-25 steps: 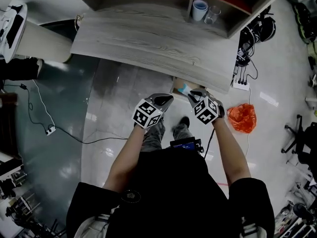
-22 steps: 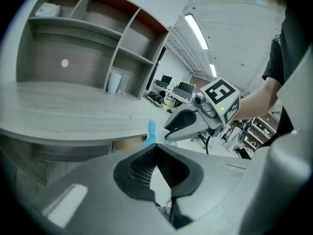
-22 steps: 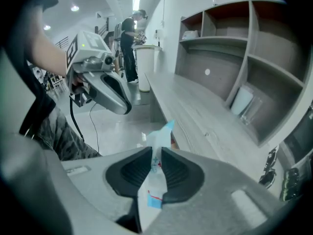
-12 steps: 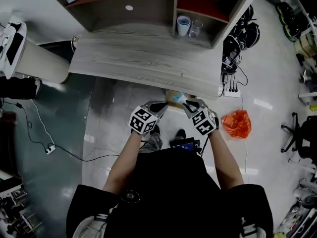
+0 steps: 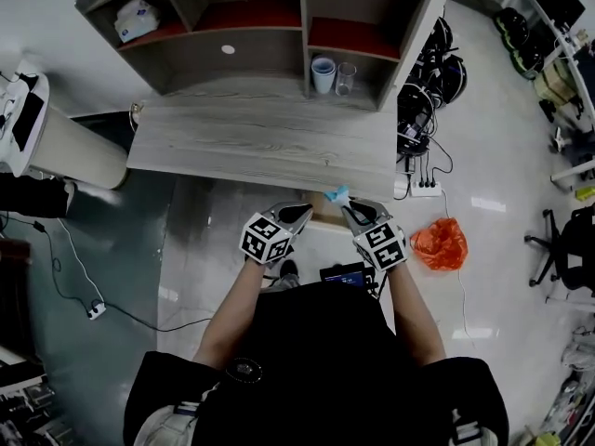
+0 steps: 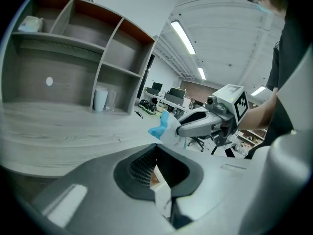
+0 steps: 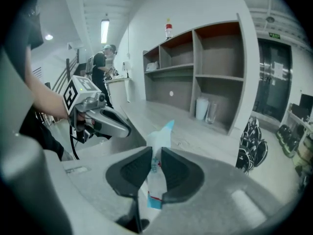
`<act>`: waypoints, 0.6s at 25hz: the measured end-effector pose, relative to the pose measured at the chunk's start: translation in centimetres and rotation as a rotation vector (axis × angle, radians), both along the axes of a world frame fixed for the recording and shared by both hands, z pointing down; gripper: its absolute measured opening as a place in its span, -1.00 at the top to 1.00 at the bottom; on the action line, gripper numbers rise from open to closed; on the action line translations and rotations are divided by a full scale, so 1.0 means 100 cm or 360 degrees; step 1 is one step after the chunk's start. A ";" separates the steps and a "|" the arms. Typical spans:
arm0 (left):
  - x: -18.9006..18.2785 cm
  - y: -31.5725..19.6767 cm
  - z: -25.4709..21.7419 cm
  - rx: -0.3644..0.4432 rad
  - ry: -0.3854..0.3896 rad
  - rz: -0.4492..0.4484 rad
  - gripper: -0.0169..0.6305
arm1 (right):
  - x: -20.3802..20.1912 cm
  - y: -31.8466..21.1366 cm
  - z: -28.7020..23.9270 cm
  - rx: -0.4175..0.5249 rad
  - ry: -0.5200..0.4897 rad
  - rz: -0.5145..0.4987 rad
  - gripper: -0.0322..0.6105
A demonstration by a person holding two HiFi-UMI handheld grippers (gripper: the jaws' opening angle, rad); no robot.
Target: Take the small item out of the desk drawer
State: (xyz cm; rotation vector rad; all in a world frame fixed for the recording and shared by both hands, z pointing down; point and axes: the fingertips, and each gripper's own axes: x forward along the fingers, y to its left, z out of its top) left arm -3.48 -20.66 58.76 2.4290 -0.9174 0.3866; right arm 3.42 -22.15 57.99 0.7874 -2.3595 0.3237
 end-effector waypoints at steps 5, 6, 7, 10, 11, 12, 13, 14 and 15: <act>0.004 -0.011 -0.015 0.0063 0.0027 -0.0011 0.94 | 0.012 -0.010 -0.013 0.0005 -0.0144 0.0146 0.72; 0.005 -0.014 -0.018 0.0076 0.0034 -0.0018 0.94 | 0.014 -0.012 -0.017 0.0007 -0.0176 0.0169 0.72; 0.005 -0.017 -0.022 0.0091 0.0038 -0.0023 0.94 | 0.015 -0.014 -0.020 0.0011 -0.0210 0.0192 0.72; 0.006 -0.024 -0.032 0.0137 0.0054 -0.0031 0.94 | 0.019 -0.020 -0.032 0.0019 -0.0314 0.0261 0.72; 0.006 -0.026 -0.035 0.0150 0.0064 -0.0034 0.94 | 0.020 -0.022 -0.036 0.0022 -0.0347 0.0283 0.72; 0.006 -0.028 -0.038 0.0160 0.0072 -0.0037 0.95 | 0.021 -0.024 -0.039 0.0026 -0.0380 0.0302 0.72; 0.007 -0.029 -0.041 0.0169 0.0078 -0.0038 0.95 | 0.022 -0.026 -0.043 0.0028 -0.0411 0.0318 0.72; 0.007 -0.031 -0.043 0.0176 0.0082 -0.0038 0.95 | 0.023 -0.028 -0.047 0.0032 -0.0441 0.0331 0.72; 0.008 -0.032 -0.044 0.0179 0.0082 -0.0036 0.95 | 0.025 -0.029 -0.050 0.0035 -0.0467 0.0343 0.72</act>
